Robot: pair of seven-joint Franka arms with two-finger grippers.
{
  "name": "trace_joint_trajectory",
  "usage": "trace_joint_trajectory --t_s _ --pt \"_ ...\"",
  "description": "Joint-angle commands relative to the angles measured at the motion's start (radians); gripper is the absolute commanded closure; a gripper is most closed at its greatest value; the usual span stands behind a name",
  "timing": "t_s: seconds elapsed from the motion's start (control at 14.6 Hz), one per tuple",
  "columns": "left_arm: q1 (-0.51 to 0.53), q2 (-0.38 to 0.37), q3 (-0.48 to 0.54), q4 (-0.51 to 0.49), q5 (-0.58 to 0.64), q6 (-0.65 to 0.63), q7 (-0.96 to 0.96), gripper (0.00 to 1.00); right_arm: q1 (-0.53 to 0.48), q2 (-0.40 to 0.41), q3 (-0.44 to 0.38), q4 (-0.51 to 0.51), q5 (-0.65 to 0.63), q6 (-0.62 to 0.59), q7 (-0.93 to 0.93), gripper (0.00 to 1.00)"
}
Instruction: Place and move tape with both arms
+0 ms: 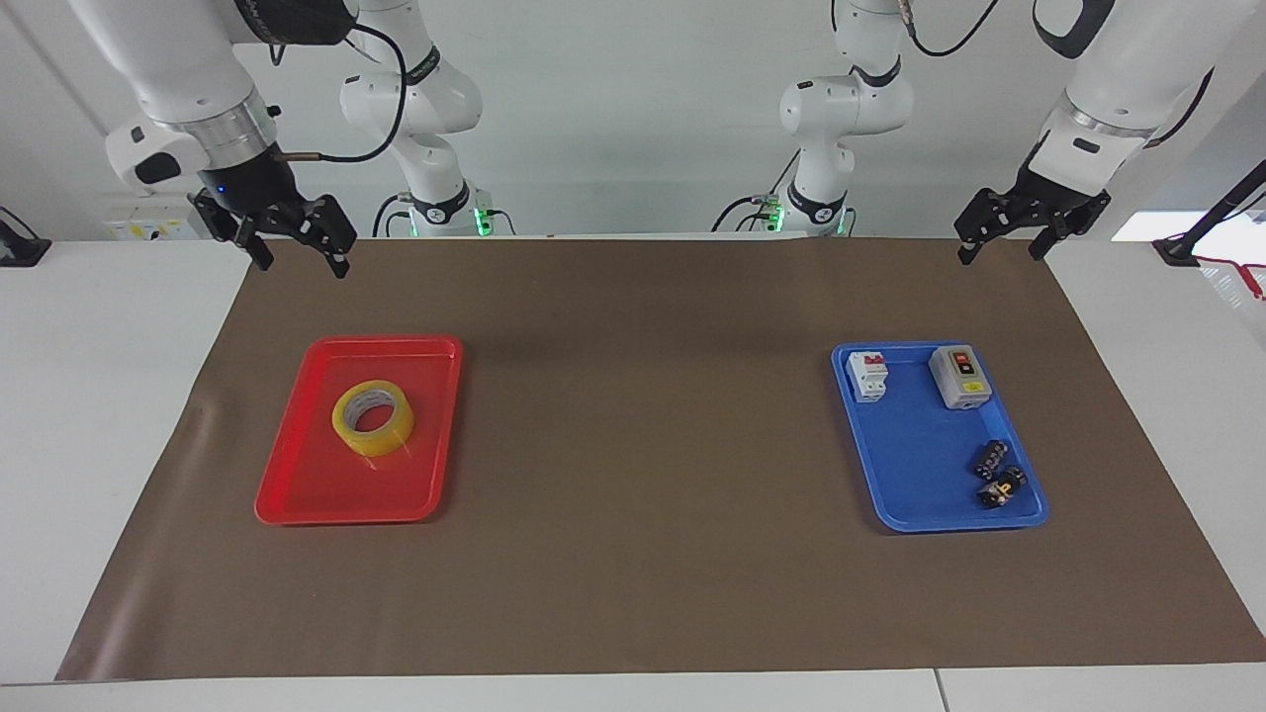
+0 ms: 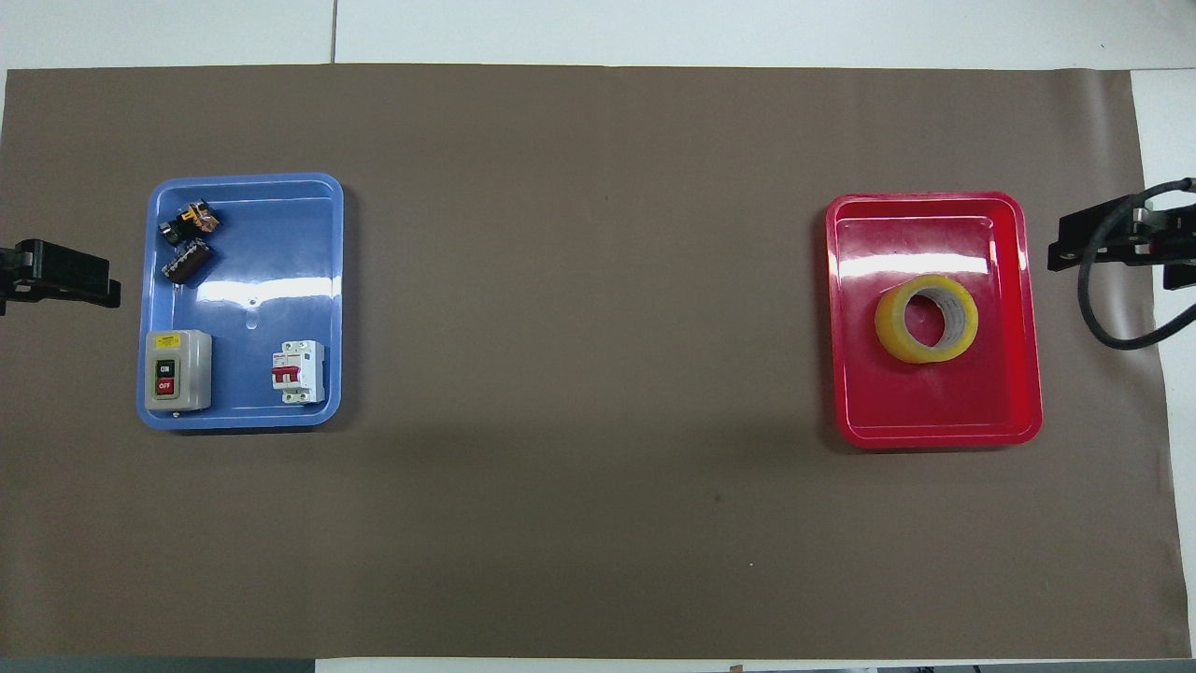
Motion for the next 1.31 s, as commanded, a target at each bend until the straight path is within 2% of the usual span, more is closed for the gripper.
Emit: trace_joint_trajectory --t_s 0.0,0.41,1.24 --pt "0.006 -0.022 0.002 -0.018 -0.023 0.003 0.009 0.00 0.003 -0.016 0.007 -0.032 0.005 -0.013 0.014 0.00" --pt "0.006 -0.022 0.004 -0.018 -0.023 0.002 0.009 0.00 0.055 -0.027 0.017 -0.047 -0.084 -0.007 -0.004 0.00" --pt "0.006 -0.021 0.002 -0.020 -0.024 0.002 0.009 0.00 0.058 -0.025 0.017 -0.040 -0.076 -0.006 -0.052 0.00"
